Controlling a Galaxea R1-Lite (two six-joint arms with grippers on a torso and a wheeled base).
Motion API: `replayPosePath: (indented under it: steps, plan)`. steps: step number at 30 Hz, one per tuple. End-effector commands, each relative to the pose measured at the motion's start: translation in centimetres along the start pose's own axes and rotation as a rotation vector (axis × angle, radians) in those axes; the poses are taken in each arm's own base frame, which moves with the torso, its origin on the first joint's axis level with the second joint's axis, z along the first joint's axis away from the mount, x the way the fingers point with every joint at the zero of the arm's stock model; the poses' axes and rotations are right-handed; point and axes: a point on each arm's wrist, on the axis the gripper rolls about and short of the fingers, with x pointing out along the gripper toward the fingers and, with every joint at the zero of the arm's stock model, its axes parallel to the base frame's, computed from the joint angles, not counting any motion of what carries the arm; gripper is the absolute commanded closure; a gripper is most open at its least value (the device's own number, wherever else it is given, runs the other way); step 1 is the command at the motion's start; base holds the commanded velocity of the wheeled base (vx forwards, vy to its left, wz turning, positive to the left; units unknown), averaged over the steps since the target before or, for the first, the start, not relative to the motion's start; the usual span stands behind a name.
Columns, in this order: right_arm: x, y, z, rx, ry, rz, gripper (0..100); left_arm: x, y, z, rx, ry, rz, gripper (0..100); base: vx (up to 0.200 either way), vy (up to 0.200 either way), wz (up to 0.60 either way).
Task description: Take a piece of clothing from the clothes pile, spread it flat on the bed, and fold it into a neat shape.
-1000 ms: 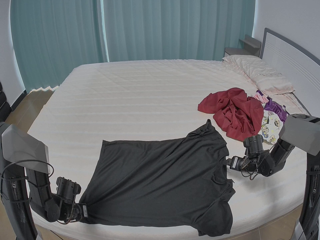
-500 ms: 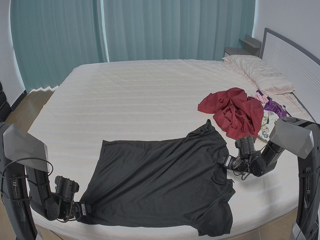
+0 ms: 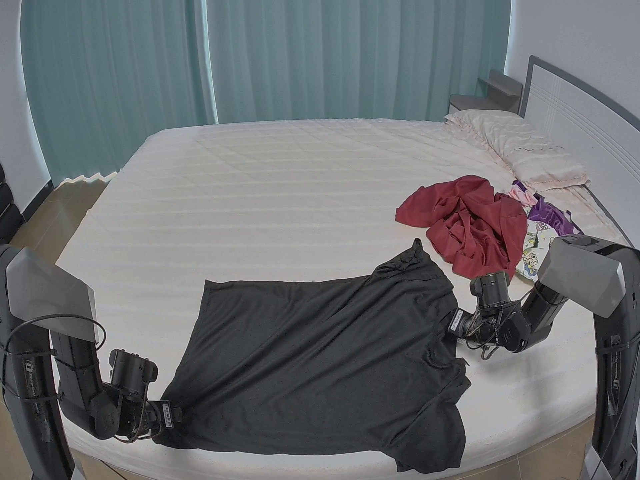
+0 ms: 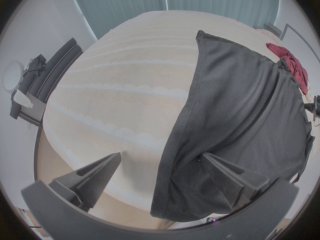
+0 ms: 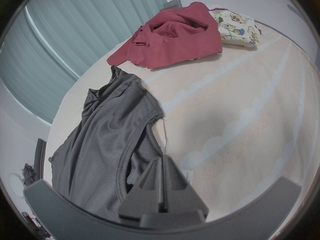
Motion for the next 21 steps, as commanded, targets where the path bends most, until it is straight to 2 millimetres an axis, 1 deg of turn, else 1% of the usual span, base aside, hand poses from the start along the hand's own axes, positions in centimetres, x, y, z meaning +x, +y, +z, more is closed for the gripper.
replayPosePath:
  steps: [1, 4, 5, 6, 7, 9, 14, 17, 18, 19, 21]
  plan:
    - [-0.6, -0.3, 0.8, 0.025, -0.02, -0.004, 100, 0.0, 0.0, -0.1, 0.001, 0.006, 0.0, 0, 0.0, 0.0, 0.0]
    - [-1.9, -1.2, 2.7, 0.049, -0.056, -0.009, 100, 0.0, 0.0, -0.2, 0.005, 0.009, -0.001, 0, 0.0, 0.0, 0.0]
    - [-2.0, -1.2, 2.8, 0.052, -0.058, -0.01, 100, 0.0, 0.0, -0.2, 0.005, 0.009, -0.001, 0, 0.0, 0.0, 0.0]
    - [-2.5, -1.6, 3.8, 0.059, -0.081, -0.012, 100, 0.1, 0.0, -0.2, 0.006, 0.012, -0.001, 0, 0.0, 0.0, 0.0]
    - [-2.6, -2.1, 4.3, 0.048, -0.094, -0.019, 100, 0.2, 0.0, -0.3, 0.007, 0.016, 0.0, 0, 0.0, 0.0, 0.0]
    - [-2.6, -2.7, 4.8, 0.028, -0.104, -0.03, 100, 0.3, 0.0, -0.4, 0.009, 0.022, 0.002, 0, 0.0, 0.0, 0.0]
    - [-1.9, -2.9, 4.9, 0.001, -0.11, -0.034, 100, 0.4, 0.0, -0.5, 0.01, 0.031, 0.003, 0, 0.0, 0.0, 0.0]
    - [-0.9, -3.1, 5.6, -0.032, -0.127, -0.04, 100, 0.5, 0.0, -0.6, 0.012, 0.034, 0.003, 0, 0.0, 0.0, 0.0]
    - [-0.8, -3.2, 5.6, -0.036, -0.127, -0.041, 100, 0.5, 0.0, -0.6, 0.012, 0.035, 0.003, 0, 0.0, 0.0, 0.0]
    - [0.0, -3.4, 5.5, -0.052, -0.126, -0.045, 100, 0.5, -0.1, -0.6, 0.014, 0.036, 0.003, 0, 0.0, 0.0, 0.0]
    - [0.3, -3.2, 5.6, -0.055, -0.132, -0.043, 100, 0.5, -0.1, -0.6, 0.014, 0.035, 0.003, 0, 0.0, 0.0, 0.0]
